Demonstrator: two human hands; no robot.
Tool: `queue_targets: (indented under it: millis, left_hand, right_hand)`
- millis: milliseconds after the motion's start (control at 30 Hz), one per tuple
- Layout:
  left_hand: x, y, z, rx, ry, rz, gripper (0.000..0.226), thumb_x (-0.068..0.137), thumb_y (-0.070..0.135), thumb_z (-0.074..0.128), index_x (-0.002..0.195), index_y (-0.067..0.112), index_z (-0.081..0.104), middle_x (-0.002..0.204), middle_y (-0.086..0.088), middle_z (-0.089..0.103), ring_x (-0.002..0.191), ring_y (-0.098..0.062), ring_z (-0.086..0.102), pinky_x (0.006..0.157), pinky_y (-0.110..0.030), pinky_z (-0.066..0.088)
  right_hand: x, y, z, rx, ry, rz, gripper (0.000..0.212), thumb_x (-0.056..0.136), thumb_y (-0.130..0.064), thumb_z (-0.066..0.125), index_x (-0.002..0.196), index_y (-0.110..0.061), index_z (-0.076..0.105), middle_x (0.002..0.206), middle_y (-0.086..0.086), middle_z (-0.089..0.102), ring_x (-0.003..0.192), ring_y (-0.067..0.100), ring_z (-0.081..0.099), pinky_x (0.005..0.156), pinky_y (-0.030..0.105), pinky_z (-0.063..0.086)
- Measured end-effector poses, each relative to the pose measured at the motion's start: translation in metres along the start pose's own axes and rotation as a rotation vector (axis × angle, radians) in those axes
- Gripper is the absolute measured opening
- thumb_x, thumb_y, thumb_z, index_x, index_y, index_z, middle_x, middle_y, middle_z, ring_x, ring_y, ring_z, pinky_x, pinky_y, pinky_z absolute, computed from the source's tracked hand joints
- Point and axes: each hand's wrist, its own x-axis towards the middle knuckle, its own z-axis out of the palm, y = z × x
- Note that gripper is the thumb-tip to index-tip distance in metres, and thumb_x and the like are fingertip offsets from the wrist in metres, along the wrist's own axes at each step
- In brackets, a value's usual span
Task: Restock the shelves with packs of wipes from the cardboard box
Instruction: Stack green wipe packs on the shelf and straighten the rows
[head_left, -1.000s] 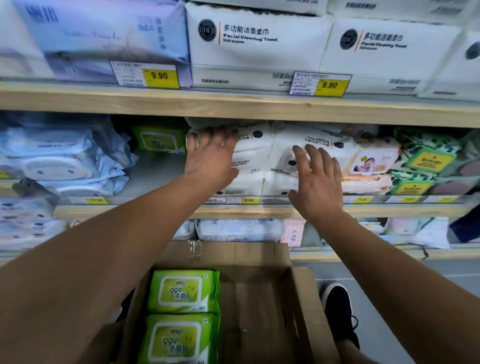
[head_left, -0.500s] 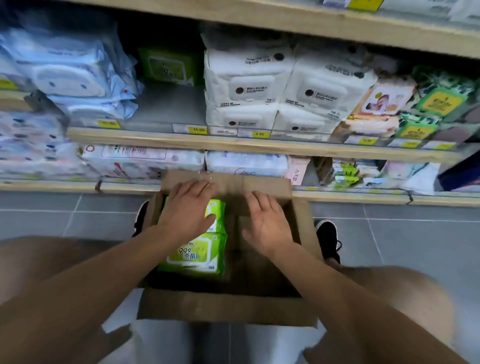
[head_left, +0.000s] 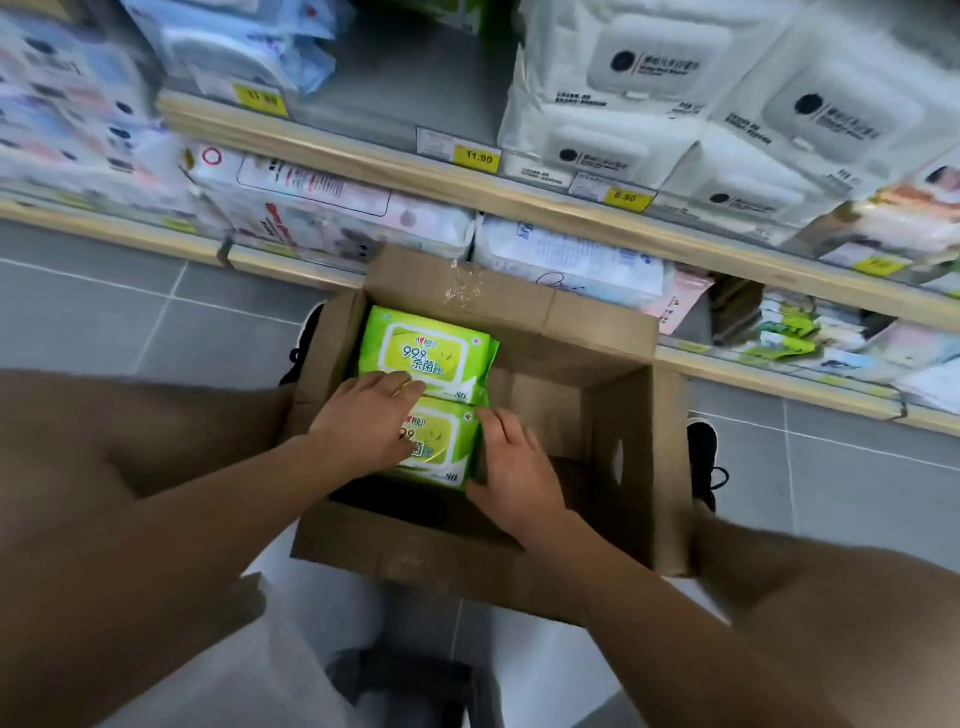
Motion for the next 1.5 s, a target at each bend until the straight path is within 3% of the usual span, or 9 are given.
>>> queue_targets:
  millis: [367,567,733,867,967,1067,1200,1300,1500]
  left_hand:
    - [0.026,-0.025,0.031,-0.117,-0.235,-0.095,0.108,0.061,0.052,0.080,0.147,0.019,0.022,0.149,-0.004,0.024,0.138,-0.030,0.018,0.108,-0.049,0.036]
    - [0.011,-0.014,0.033,-0.022,-0.131,-0.020,0.080,0.062,0.044,0.080,0.128,0.018,0.042,0.128,-0.006,0.037,0.119,-0.029,0.033,0.086,-0.047,0.049]
    - [-0.006,-0.019,0.037,-0.012,0.009,0.229,0.056,0.054,0.020,0.083,0.104,0.010,0.062,0.104,-0.014,0.055,0.100,-0.038,0.051,0.065,-0.045,0.054]
    - [-0.012,-0.028,0.039,-0.062,0.056,0.268,0.046,0.055,0.016,0.081,0.099,0.012,0.069,0.095,-0.012,0.058,0.091,-0.036,0.056,0.059,-0.043,0.056]
    - [-0.008,-0.031,0.035,-0.153,0.005,0.224,0.042,0.066,0.040,0.070,0.103,0.019,0.070,0.098,-0.006,0.059,0.093,-0.030,0.052,0.066,-0.043,0.054]
    - [0.002,-0.031,0.017,-0.357,0.033,0.026,0.057,0.067,0.059,0.056,0.106,0.019,0.070,0.104,-0.004,0.061,0.097,-0.025,0.056,0.080,-0.036,0.051]
    - [0.032,-0.033,0.001,-0.346,0.130,-0.057,0.055,0.077,0.041,0.065,0.124,0.015,0.059,0.124,-0.012,0.057,0.112,-0.032,0.054,0.092,-0.036,0.046]
    - [0.068,-0.031,0.006,-0.226,0.078,-0.022,0.067,0.077,0.030,0.070,0.138,0.012,0.046,0.141,-0.015,0.043,0.128,-0.036,0.040,0.106,-0.043,0.038]
    - [0.114,-0.011,0.012,0.002,-0.094,-0.100,0.095,0.077,0.037,0.072,0.150,0.016,0.015,0.155,-0.012,0.018,0.142,-0.034,0.016,0.113,-0.053,0.021]
  right_hand:
    - [0.028,0.010,0.028,0.024,-0.077,0.025,0.088,0.071,-0.032,0.075,0.144,-0.018,0.029,0.142,0.005,0.035,0.126,0.028,0.042,0.101,0.043,0.043]
    - [0.043,0.011,0.028,-0.158,-0.167,-0.043,0.099,0.068,-0.052,0.075,0.147,-0.020,0.024,0.148,0.003,0.028,0.132,0.028,0.031,0.108,0.042,0.030]
    - [0.062,0.000,0.039,-0.173,-0.440,-0.024,0.121,0.055,-0.063,0.080,0.148,-0.018,0.017,0.145,0.008,0.036,0.126,0.032,0.043,0.099,0.042,0.042]
    - [0.062,-0.005,0.049,-0.058,-0.426,0.019,0.124,0.053,-0.068,0.078,0.149,-0.020,0.016,0.146,0.009,0.038,0.128,0.032,0.041,0.101,0.040,0.042]
    - [0.064,-0.010,0.047,-0.008,-0.397,0.038,0.115,0.051,-0.069,0.078,0.142,-0.018,0.029,0.138,0.009,0.045,0.121,0.030,0.047,0.095,0.040,0.045]
    - [0.054,-0.010,0.038,-0.034,-0.338,0.032,0.104,0.051,-0.063,0.079,0.134,-0.018,0.036,0.132,0.006,0.048,0.118,0.029,0.046,0.094,0.042,0.044]
    - [0.028,0.019,0.015,-0.115,-0.261,0.043,0.104,0.053,-0.065,0.076,0.136,-0.019,0.033,0.134,0.004,0.046,0.119,0.028,0.041,0.098,0.042,0.036]
    - [0.009,0.044,-0.004,-0.152,-0.203,0.074,0.102,0.053,-0.065,0.075,0.135,-0.020,0.035,0.131,0.003,0.047,0.116,0.027,0.041,0.094,0.041,0.036]
    - [-0.020,0.079,-0.021,-0.199,-0.168,0.098,0.102,0.054,-0.062,0.076,0.137,-0.019,0.033,0.130,0.002,0.047,0.114,0.025,0.041,0.096,0.040,0.036]
